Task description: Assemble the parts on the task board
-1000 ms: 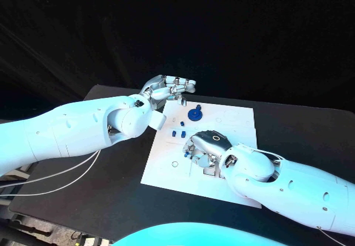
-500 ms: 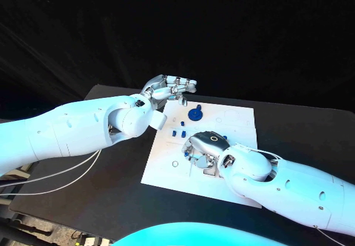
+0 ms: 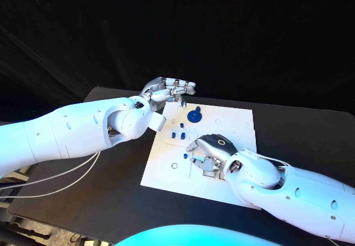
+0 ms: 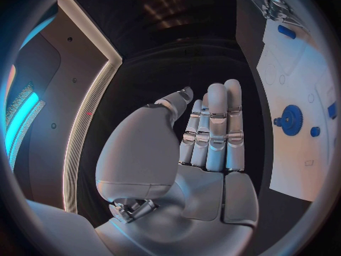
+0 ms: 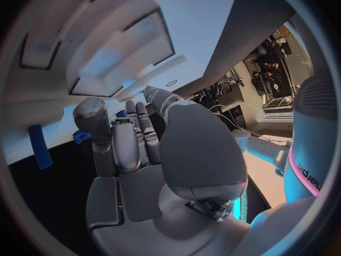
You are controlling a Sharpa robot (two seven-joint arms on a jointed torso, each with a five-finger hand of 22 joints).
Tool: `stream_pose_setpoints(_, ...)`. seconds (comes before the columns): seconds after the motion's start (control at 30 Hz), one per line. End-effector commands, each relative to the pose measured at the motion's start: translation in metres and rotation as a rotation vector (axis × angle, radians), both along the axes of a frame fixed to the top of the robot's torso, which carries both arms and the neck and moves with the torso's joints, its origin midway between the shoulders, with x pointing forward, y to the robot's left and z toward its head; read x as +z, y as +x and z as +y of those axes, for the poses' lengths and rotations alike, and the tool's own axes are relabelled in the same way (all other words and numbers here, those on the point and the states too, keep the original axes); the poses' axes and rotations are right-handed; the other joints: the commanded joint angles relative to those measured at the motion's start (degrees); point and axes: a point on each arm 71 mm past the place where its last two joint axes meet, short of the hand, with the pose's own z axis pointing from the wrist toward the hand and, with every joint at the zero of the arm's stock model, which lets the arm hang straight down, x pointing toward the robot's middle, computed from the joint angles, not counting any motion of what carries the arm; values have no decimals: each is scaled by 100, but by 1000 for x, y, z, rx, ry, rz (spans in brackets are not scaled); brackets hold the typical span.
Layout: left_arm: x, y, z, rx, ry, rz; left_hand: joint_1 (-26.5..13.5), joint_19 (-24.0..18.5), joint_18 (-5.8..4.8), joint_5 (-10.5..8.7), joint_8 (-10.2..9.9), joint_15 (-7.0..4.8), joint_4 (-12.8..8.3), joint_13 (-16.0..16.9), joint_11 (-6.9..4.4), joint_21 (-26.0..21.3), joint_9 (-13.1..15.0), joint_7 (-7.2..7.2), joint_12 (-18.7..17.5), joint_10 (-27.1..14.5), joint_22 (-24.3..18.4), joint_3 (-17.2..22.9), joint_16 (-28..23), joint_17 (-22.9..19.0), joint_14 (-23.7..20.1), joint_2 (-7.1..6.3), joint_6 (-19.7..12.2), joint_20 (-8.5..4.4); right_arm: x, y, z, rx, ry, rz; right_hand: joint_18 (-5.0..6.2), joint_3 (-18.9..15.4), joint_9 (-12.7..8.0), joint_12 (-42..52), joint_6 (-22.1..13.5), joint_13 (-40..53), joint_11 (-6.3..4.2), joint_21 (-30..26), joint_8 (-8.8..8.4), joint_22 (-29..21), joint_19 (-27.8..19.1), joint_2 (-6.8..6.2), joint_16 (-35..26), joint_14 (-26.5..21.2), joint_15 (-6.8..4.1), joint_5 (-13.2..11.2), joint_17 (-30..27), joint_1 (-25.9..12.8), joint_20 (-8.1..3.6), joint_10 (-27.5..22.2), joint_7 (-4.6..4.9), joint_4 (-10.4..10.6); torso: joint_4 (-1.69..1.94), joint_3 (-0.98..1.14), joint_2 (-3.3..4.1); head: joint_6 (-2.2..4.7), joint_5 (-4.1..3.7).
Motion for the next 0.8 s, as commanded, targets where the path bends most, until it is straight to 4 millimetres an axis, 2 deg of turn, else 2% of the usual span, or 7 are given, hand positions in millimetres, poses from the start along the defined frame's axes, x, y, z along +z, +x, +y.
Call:
stream_pose_setpoints(0.03,1,0,-1,-14,-3,-1,1,48,32,-4,-17,11,0,-9,-7,-20,-7,-5,39,-28,-5,-34,-35,-4,-25,59,-34,7,14,-3,-9,-34,91,-46,62,-38,1,109,16,5,-28,98,11,63,35,36,43,155,5,35,51,-29,-9,69,-25,-9,-5,-3,-5,42,-30)
stream_pose_setpoints(0.13,1,0,0,-12,-2,-1,1,48,32,-4,-17,11,0,-9,-7,-20,-7,-5,39,-28,-5,-34,-35,-4,-25,59,-34,7,25,2,-26,-82,115,-6,49,-40,0,254,37,17,-74,184,16,116,96,59,86,186,-30,31,90,-56,-33,206,-91,11,-20,-11,-11,97,-104)
stream_pose_setpoints(0.23,1,0,0,-11,-2,-2,12,52,33,-8,-16,10,-4,-10,-8,-27,-8,-5,42,-32,-11,-36,-37,-9,-24,72,-36,6,36,12,-45,-129,101,12,42,-33,-11,281,-2,7,-78,210,0,136,115,48,106,198,-39,31,109,-35,-44,197,-90,-13,-44,-27,-24,171,-177)
stream_pose_setpoints(0.3,1,0,1,-11,-2,-2,13,52,33,-9,-16,10,-5,-10,-8,-28,-8,-5,42,-32,-11,-36,-37,-9,-24,72,-36,6,42,20,-57,-152,66,13,37,-93,-20,288,-40,-14,-74,216,-5,145,124,-17,123,206,-33,-55,125,-35,-47,134,-149,-40,-53,-30,-31,199,-197)
stream_pose_setpoints(0.43,0,0,1,-13,-2,-1,17,53,33,-9,-16,10,-8,-10,-9,-29,-8,-6,43,-33,-12,-38,-38,-10,-24,71,-37,6,53,34,-75,-146,-21,-12,43,-199,-31,302,-87,-54,-52,158,-5,126,112,-41,136,209,-21,-216,133,43,-40,-7,-180,-104,-56,-31,-39,211,-225)
stream_pose_setpoints(0.6,0,0,1,-18,-4,-2,21,54,33,-11,-17,9,-12,-10,-8,-31,-9,-5,44,-34,-14,-42,-38,-12,-24,68,-39,6,56,43,-85,-132,-96,-27,43,-292,-40,317,-119,-78,-32,142,-3,125,120,-52,206,232,-5,-223,214,73,-29,-100,-213,-114,-42,-33,-31,233,-264)
stream_pose_setpoints(0.8,0,0,1,-20,-5,-2,20,55,32,-12,-17,10,-12,-10,-7,-34,-9,-4,45,-35,-16,-48,-39,-14,-24,65,-40,6,53,47,-83,-122,-149,-29,49,-332,-43,333,-131,-80,-30,105,-4,107,110,-52,197,230,-2,-228,200,64,-25,-110,-228,-100,-58,-24,-26,248,-284)
